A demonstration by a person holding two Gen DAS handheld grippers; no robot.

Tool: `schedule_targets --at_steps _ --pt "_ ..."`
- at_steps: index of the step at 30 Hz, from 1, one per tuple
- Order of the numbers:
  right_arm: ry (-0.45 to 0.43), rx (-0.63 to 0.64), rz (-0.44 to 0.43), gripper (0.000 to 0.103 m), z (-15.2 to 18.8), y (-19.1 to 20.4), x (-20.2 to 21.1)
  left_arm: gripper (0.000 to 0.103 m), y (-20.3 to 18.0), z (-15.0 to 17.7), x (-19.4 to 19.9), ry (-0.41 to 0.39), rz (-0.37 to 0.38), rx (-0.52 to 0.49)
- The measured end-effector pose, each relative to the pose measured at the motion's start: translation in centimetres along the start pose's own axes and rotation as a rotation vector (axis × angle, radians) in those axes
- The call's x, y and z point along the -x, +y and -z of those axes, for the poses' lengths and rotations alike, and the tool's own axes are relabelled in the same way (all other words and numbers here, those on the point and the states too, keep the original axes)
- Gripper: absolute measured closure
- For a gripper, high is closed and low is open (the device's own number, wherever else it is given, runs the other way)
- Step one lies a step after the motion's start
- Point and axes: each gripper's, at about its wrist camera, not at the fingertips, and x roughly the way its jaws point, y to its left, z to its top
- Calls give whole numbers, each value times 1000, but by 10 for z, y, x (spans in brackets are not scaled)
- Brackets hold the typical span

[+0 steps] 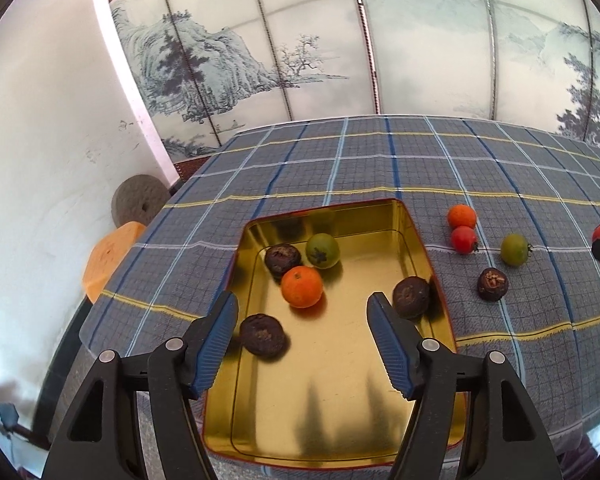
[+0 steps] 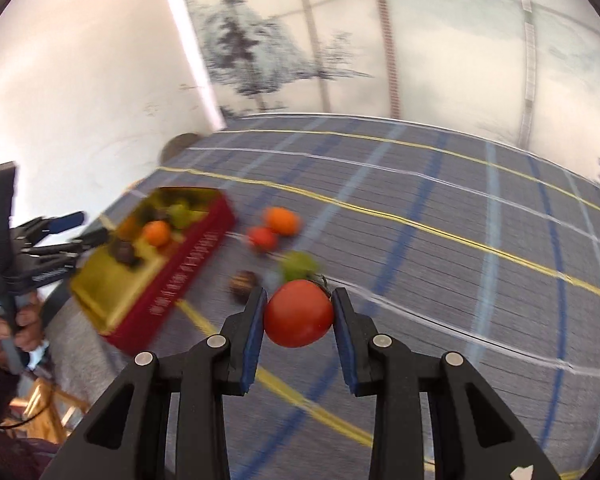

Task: Organize fruits
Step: 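Release the dark brown fruit in the tray while the right gripper holds the red tomato, then carry the red tomato with the right gripper over the tray and release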

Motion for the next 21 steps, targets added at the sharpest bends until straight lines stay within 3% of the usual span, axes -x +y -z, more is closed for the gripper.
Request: schedule_targets --at_steps 8,21 --pt "45 113 -158 73 -19 84 -32 35 25 12 0 -5 -39 45" --pt "143 199 -247 73 -28 149 -91 35 65 34 -9 20 -74 110"
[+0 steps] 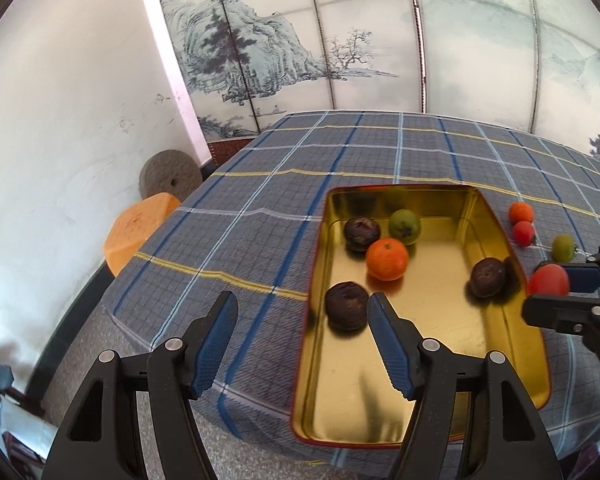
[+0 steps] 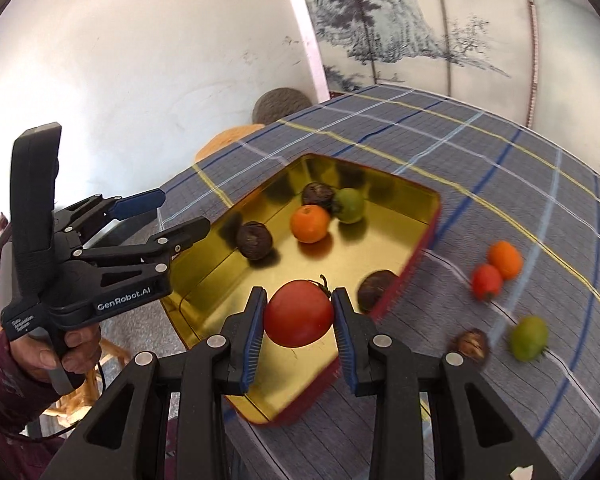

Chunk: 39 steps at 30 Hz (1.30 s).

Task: Organize fruits
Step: 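Carry the red tomato with the right gripper over the tray and release, then grasp a second red tomato with the left gripper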

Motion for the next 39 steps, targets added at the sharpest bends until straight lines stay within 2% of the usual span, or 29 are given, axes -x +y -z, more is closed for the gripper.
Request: schedule_targets --at_steps 8,15,17,19,20,21,27,30,31,34,37,39 --pt "58 25 -9 72 -14 9 -39 35 17 7 -6 13 -18 13" --pt "91 36 -1 71 -27 9 -67 35 16 9 -8 15 -30 0" --pt "71 24 10 69 -33 6 -66 35 14 9 -9 18 -28 -7" --pt "20 -5 -9 58 -41 3 -57 34 13 11 -8 20 -28 -14" --pt "-6 -11 -6 46 -43 2 -50 34 12 11 -8 19 -29 -17" --pt "-37 -13 -3 38 -45 2 -43 34 11 10 -7 19 -29 -20" --pt "-166 -27 40 36 -42 -10 4 33 8 9 -5 17 -29 -28" --pt "-206 -37 123 20 -26 -27 32 32 5 8 -2 12 -27 -41" --pt "-213 -45 147 18 -20 -34 38 32 3 8 -1 11 -27 -47" --pt "-209 -93 236 18 7 -67 61 32 -2 7 3 10 -5 -68" --pt "-161 -140 385 18 45 -108 78 32 -9 3 9 22 73 -87" --pt "-128 -163 455 18 67 -132 87 32 -17 -3 15 12 124 -106"
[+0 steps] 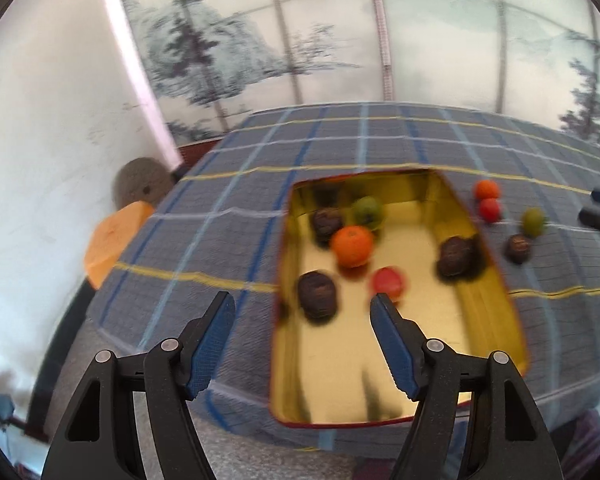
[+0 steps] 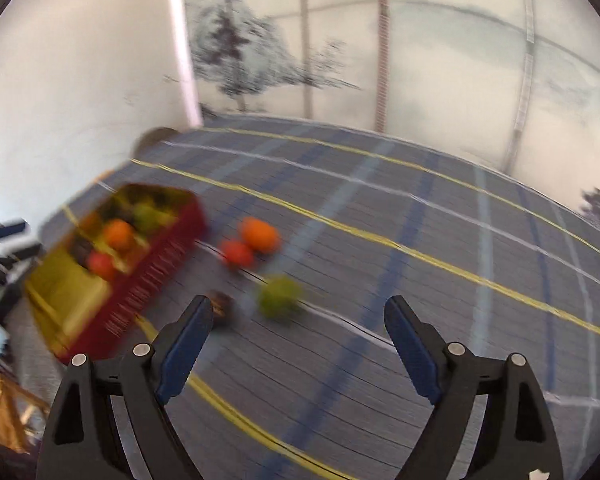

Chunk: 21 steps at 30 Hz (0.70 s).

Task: Organize fruits
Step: 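Grasp a second red tomato with the left gripper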

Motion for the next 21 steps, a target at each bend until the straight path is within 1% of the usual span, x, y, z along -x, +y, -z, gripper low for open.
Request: schedule_targets --at_steps 2,4,6,7,8,10,12,14,18,20,21 --pt "29 -22 66 18 20 -29 0 32 -14 -9 7 -16 45 -50" --pt "50 -63 106 18 38 -56 1 32 -30 -19 13 -30 76 -99" --pt "53 -115 115 18 51 -77 4 32 -51 -33 18 -42 130 -151" --pt "52 -150 112 18 58 -88 4 32 -60 -40 19 -36 168 -172" --pt "56 -179 99 18 60 -95 5 32 -70 -48 17 -17 210 -187" --pt "16 -229 70 18 63 -106 13 33 -87 -64 10 29 272 -192" --pt "6 -246 52 18 64 -110 15 34 -105 -82 -3 82 346 -183" --pt "2 -246 35 18 64 -111 15 39 -125 -98 -20 136 398 -188" --pt "-23 -238 3 18 64 -109 19 51 -163 -118 -58 226 434 -226" --pt "-37 -254 -16 18 65 -111 21 59 -176 -124 -82 281 430 -237" --pt "-45 -263 -23 18 65 -112 23 60 -180 -126 -95 312 426 -230"
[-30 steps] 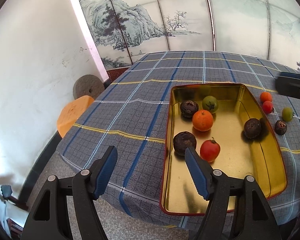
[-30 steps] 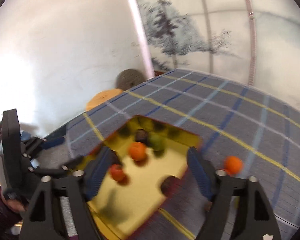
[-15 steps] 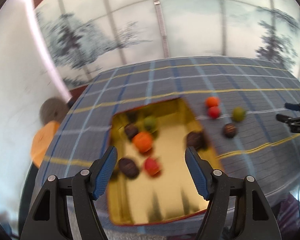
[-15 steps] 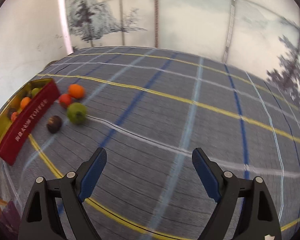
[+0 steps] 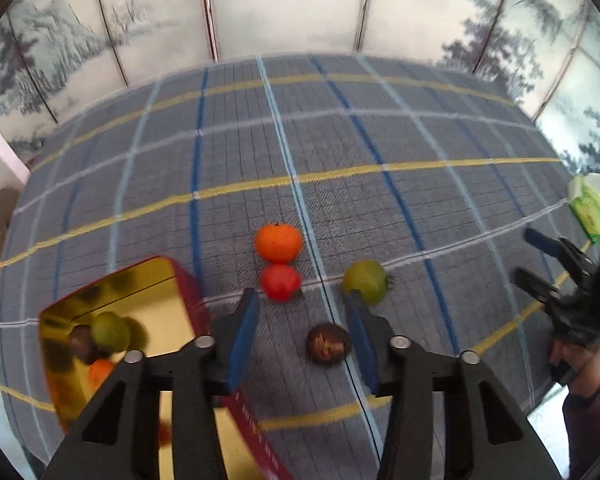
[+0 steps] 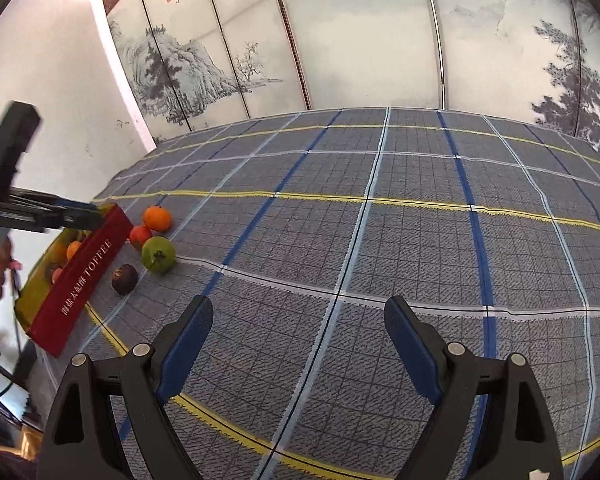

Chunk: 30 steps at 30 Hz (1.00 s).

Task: Organize fruits
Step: 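Grasp a second red tomato with the left gripper, then carry the red tomato into the tray with the left gripper while the right gripper grasps a green fruit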

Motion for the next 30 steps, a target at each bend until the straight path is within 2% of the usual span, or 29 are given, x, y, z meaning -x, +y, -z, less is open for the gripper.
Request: schedule_targets --at_steps 4,7,9,13,15,18,21,22,23,24,27,30 --pt "-22 -23 -32 18 0 -4 4 64 15 -13 -31 71 45 90" --pt "-21 -16 -46 17 -1 -2 4 64 14 -16 -44 96 40 88" --pt "-23 -16 -52 17 -1 -2 4 64 15 -16 -50 106 -15 80" --pt "-27 -24 -61 16 -1 -4 5 64 16 -16 -56 112 -58 71" --pt "-25 -24 -59 16 -1 -4 5 64 15 -12 -66 159 -102 56" --pt "-26 -24 -58 15 -1 -5 5 64 6 -7 -67 128 -133 5" --pt "-21 -23 -54 14 -1 -5 4 64 6 -3 -67 117 -145 -1" --pt "-18 -22 -53 14 -1 -4 3 66 7 -2 -66 107 -144 6" --pt "-18 -22 -51 14 -1 -4 3 72 8 -1 -66 104 -148 7" --pt "-17 -23 -50 14 -1 -4 3 73 7 -1 -66 100 -158 9" --pt "-12 -25 -48 13 -1 -5 2 73 14 3 -58 80 -108 55" --pt "-12 -22 -46 13 -1 -4 2 73 12 7 -34 17 -85 96"
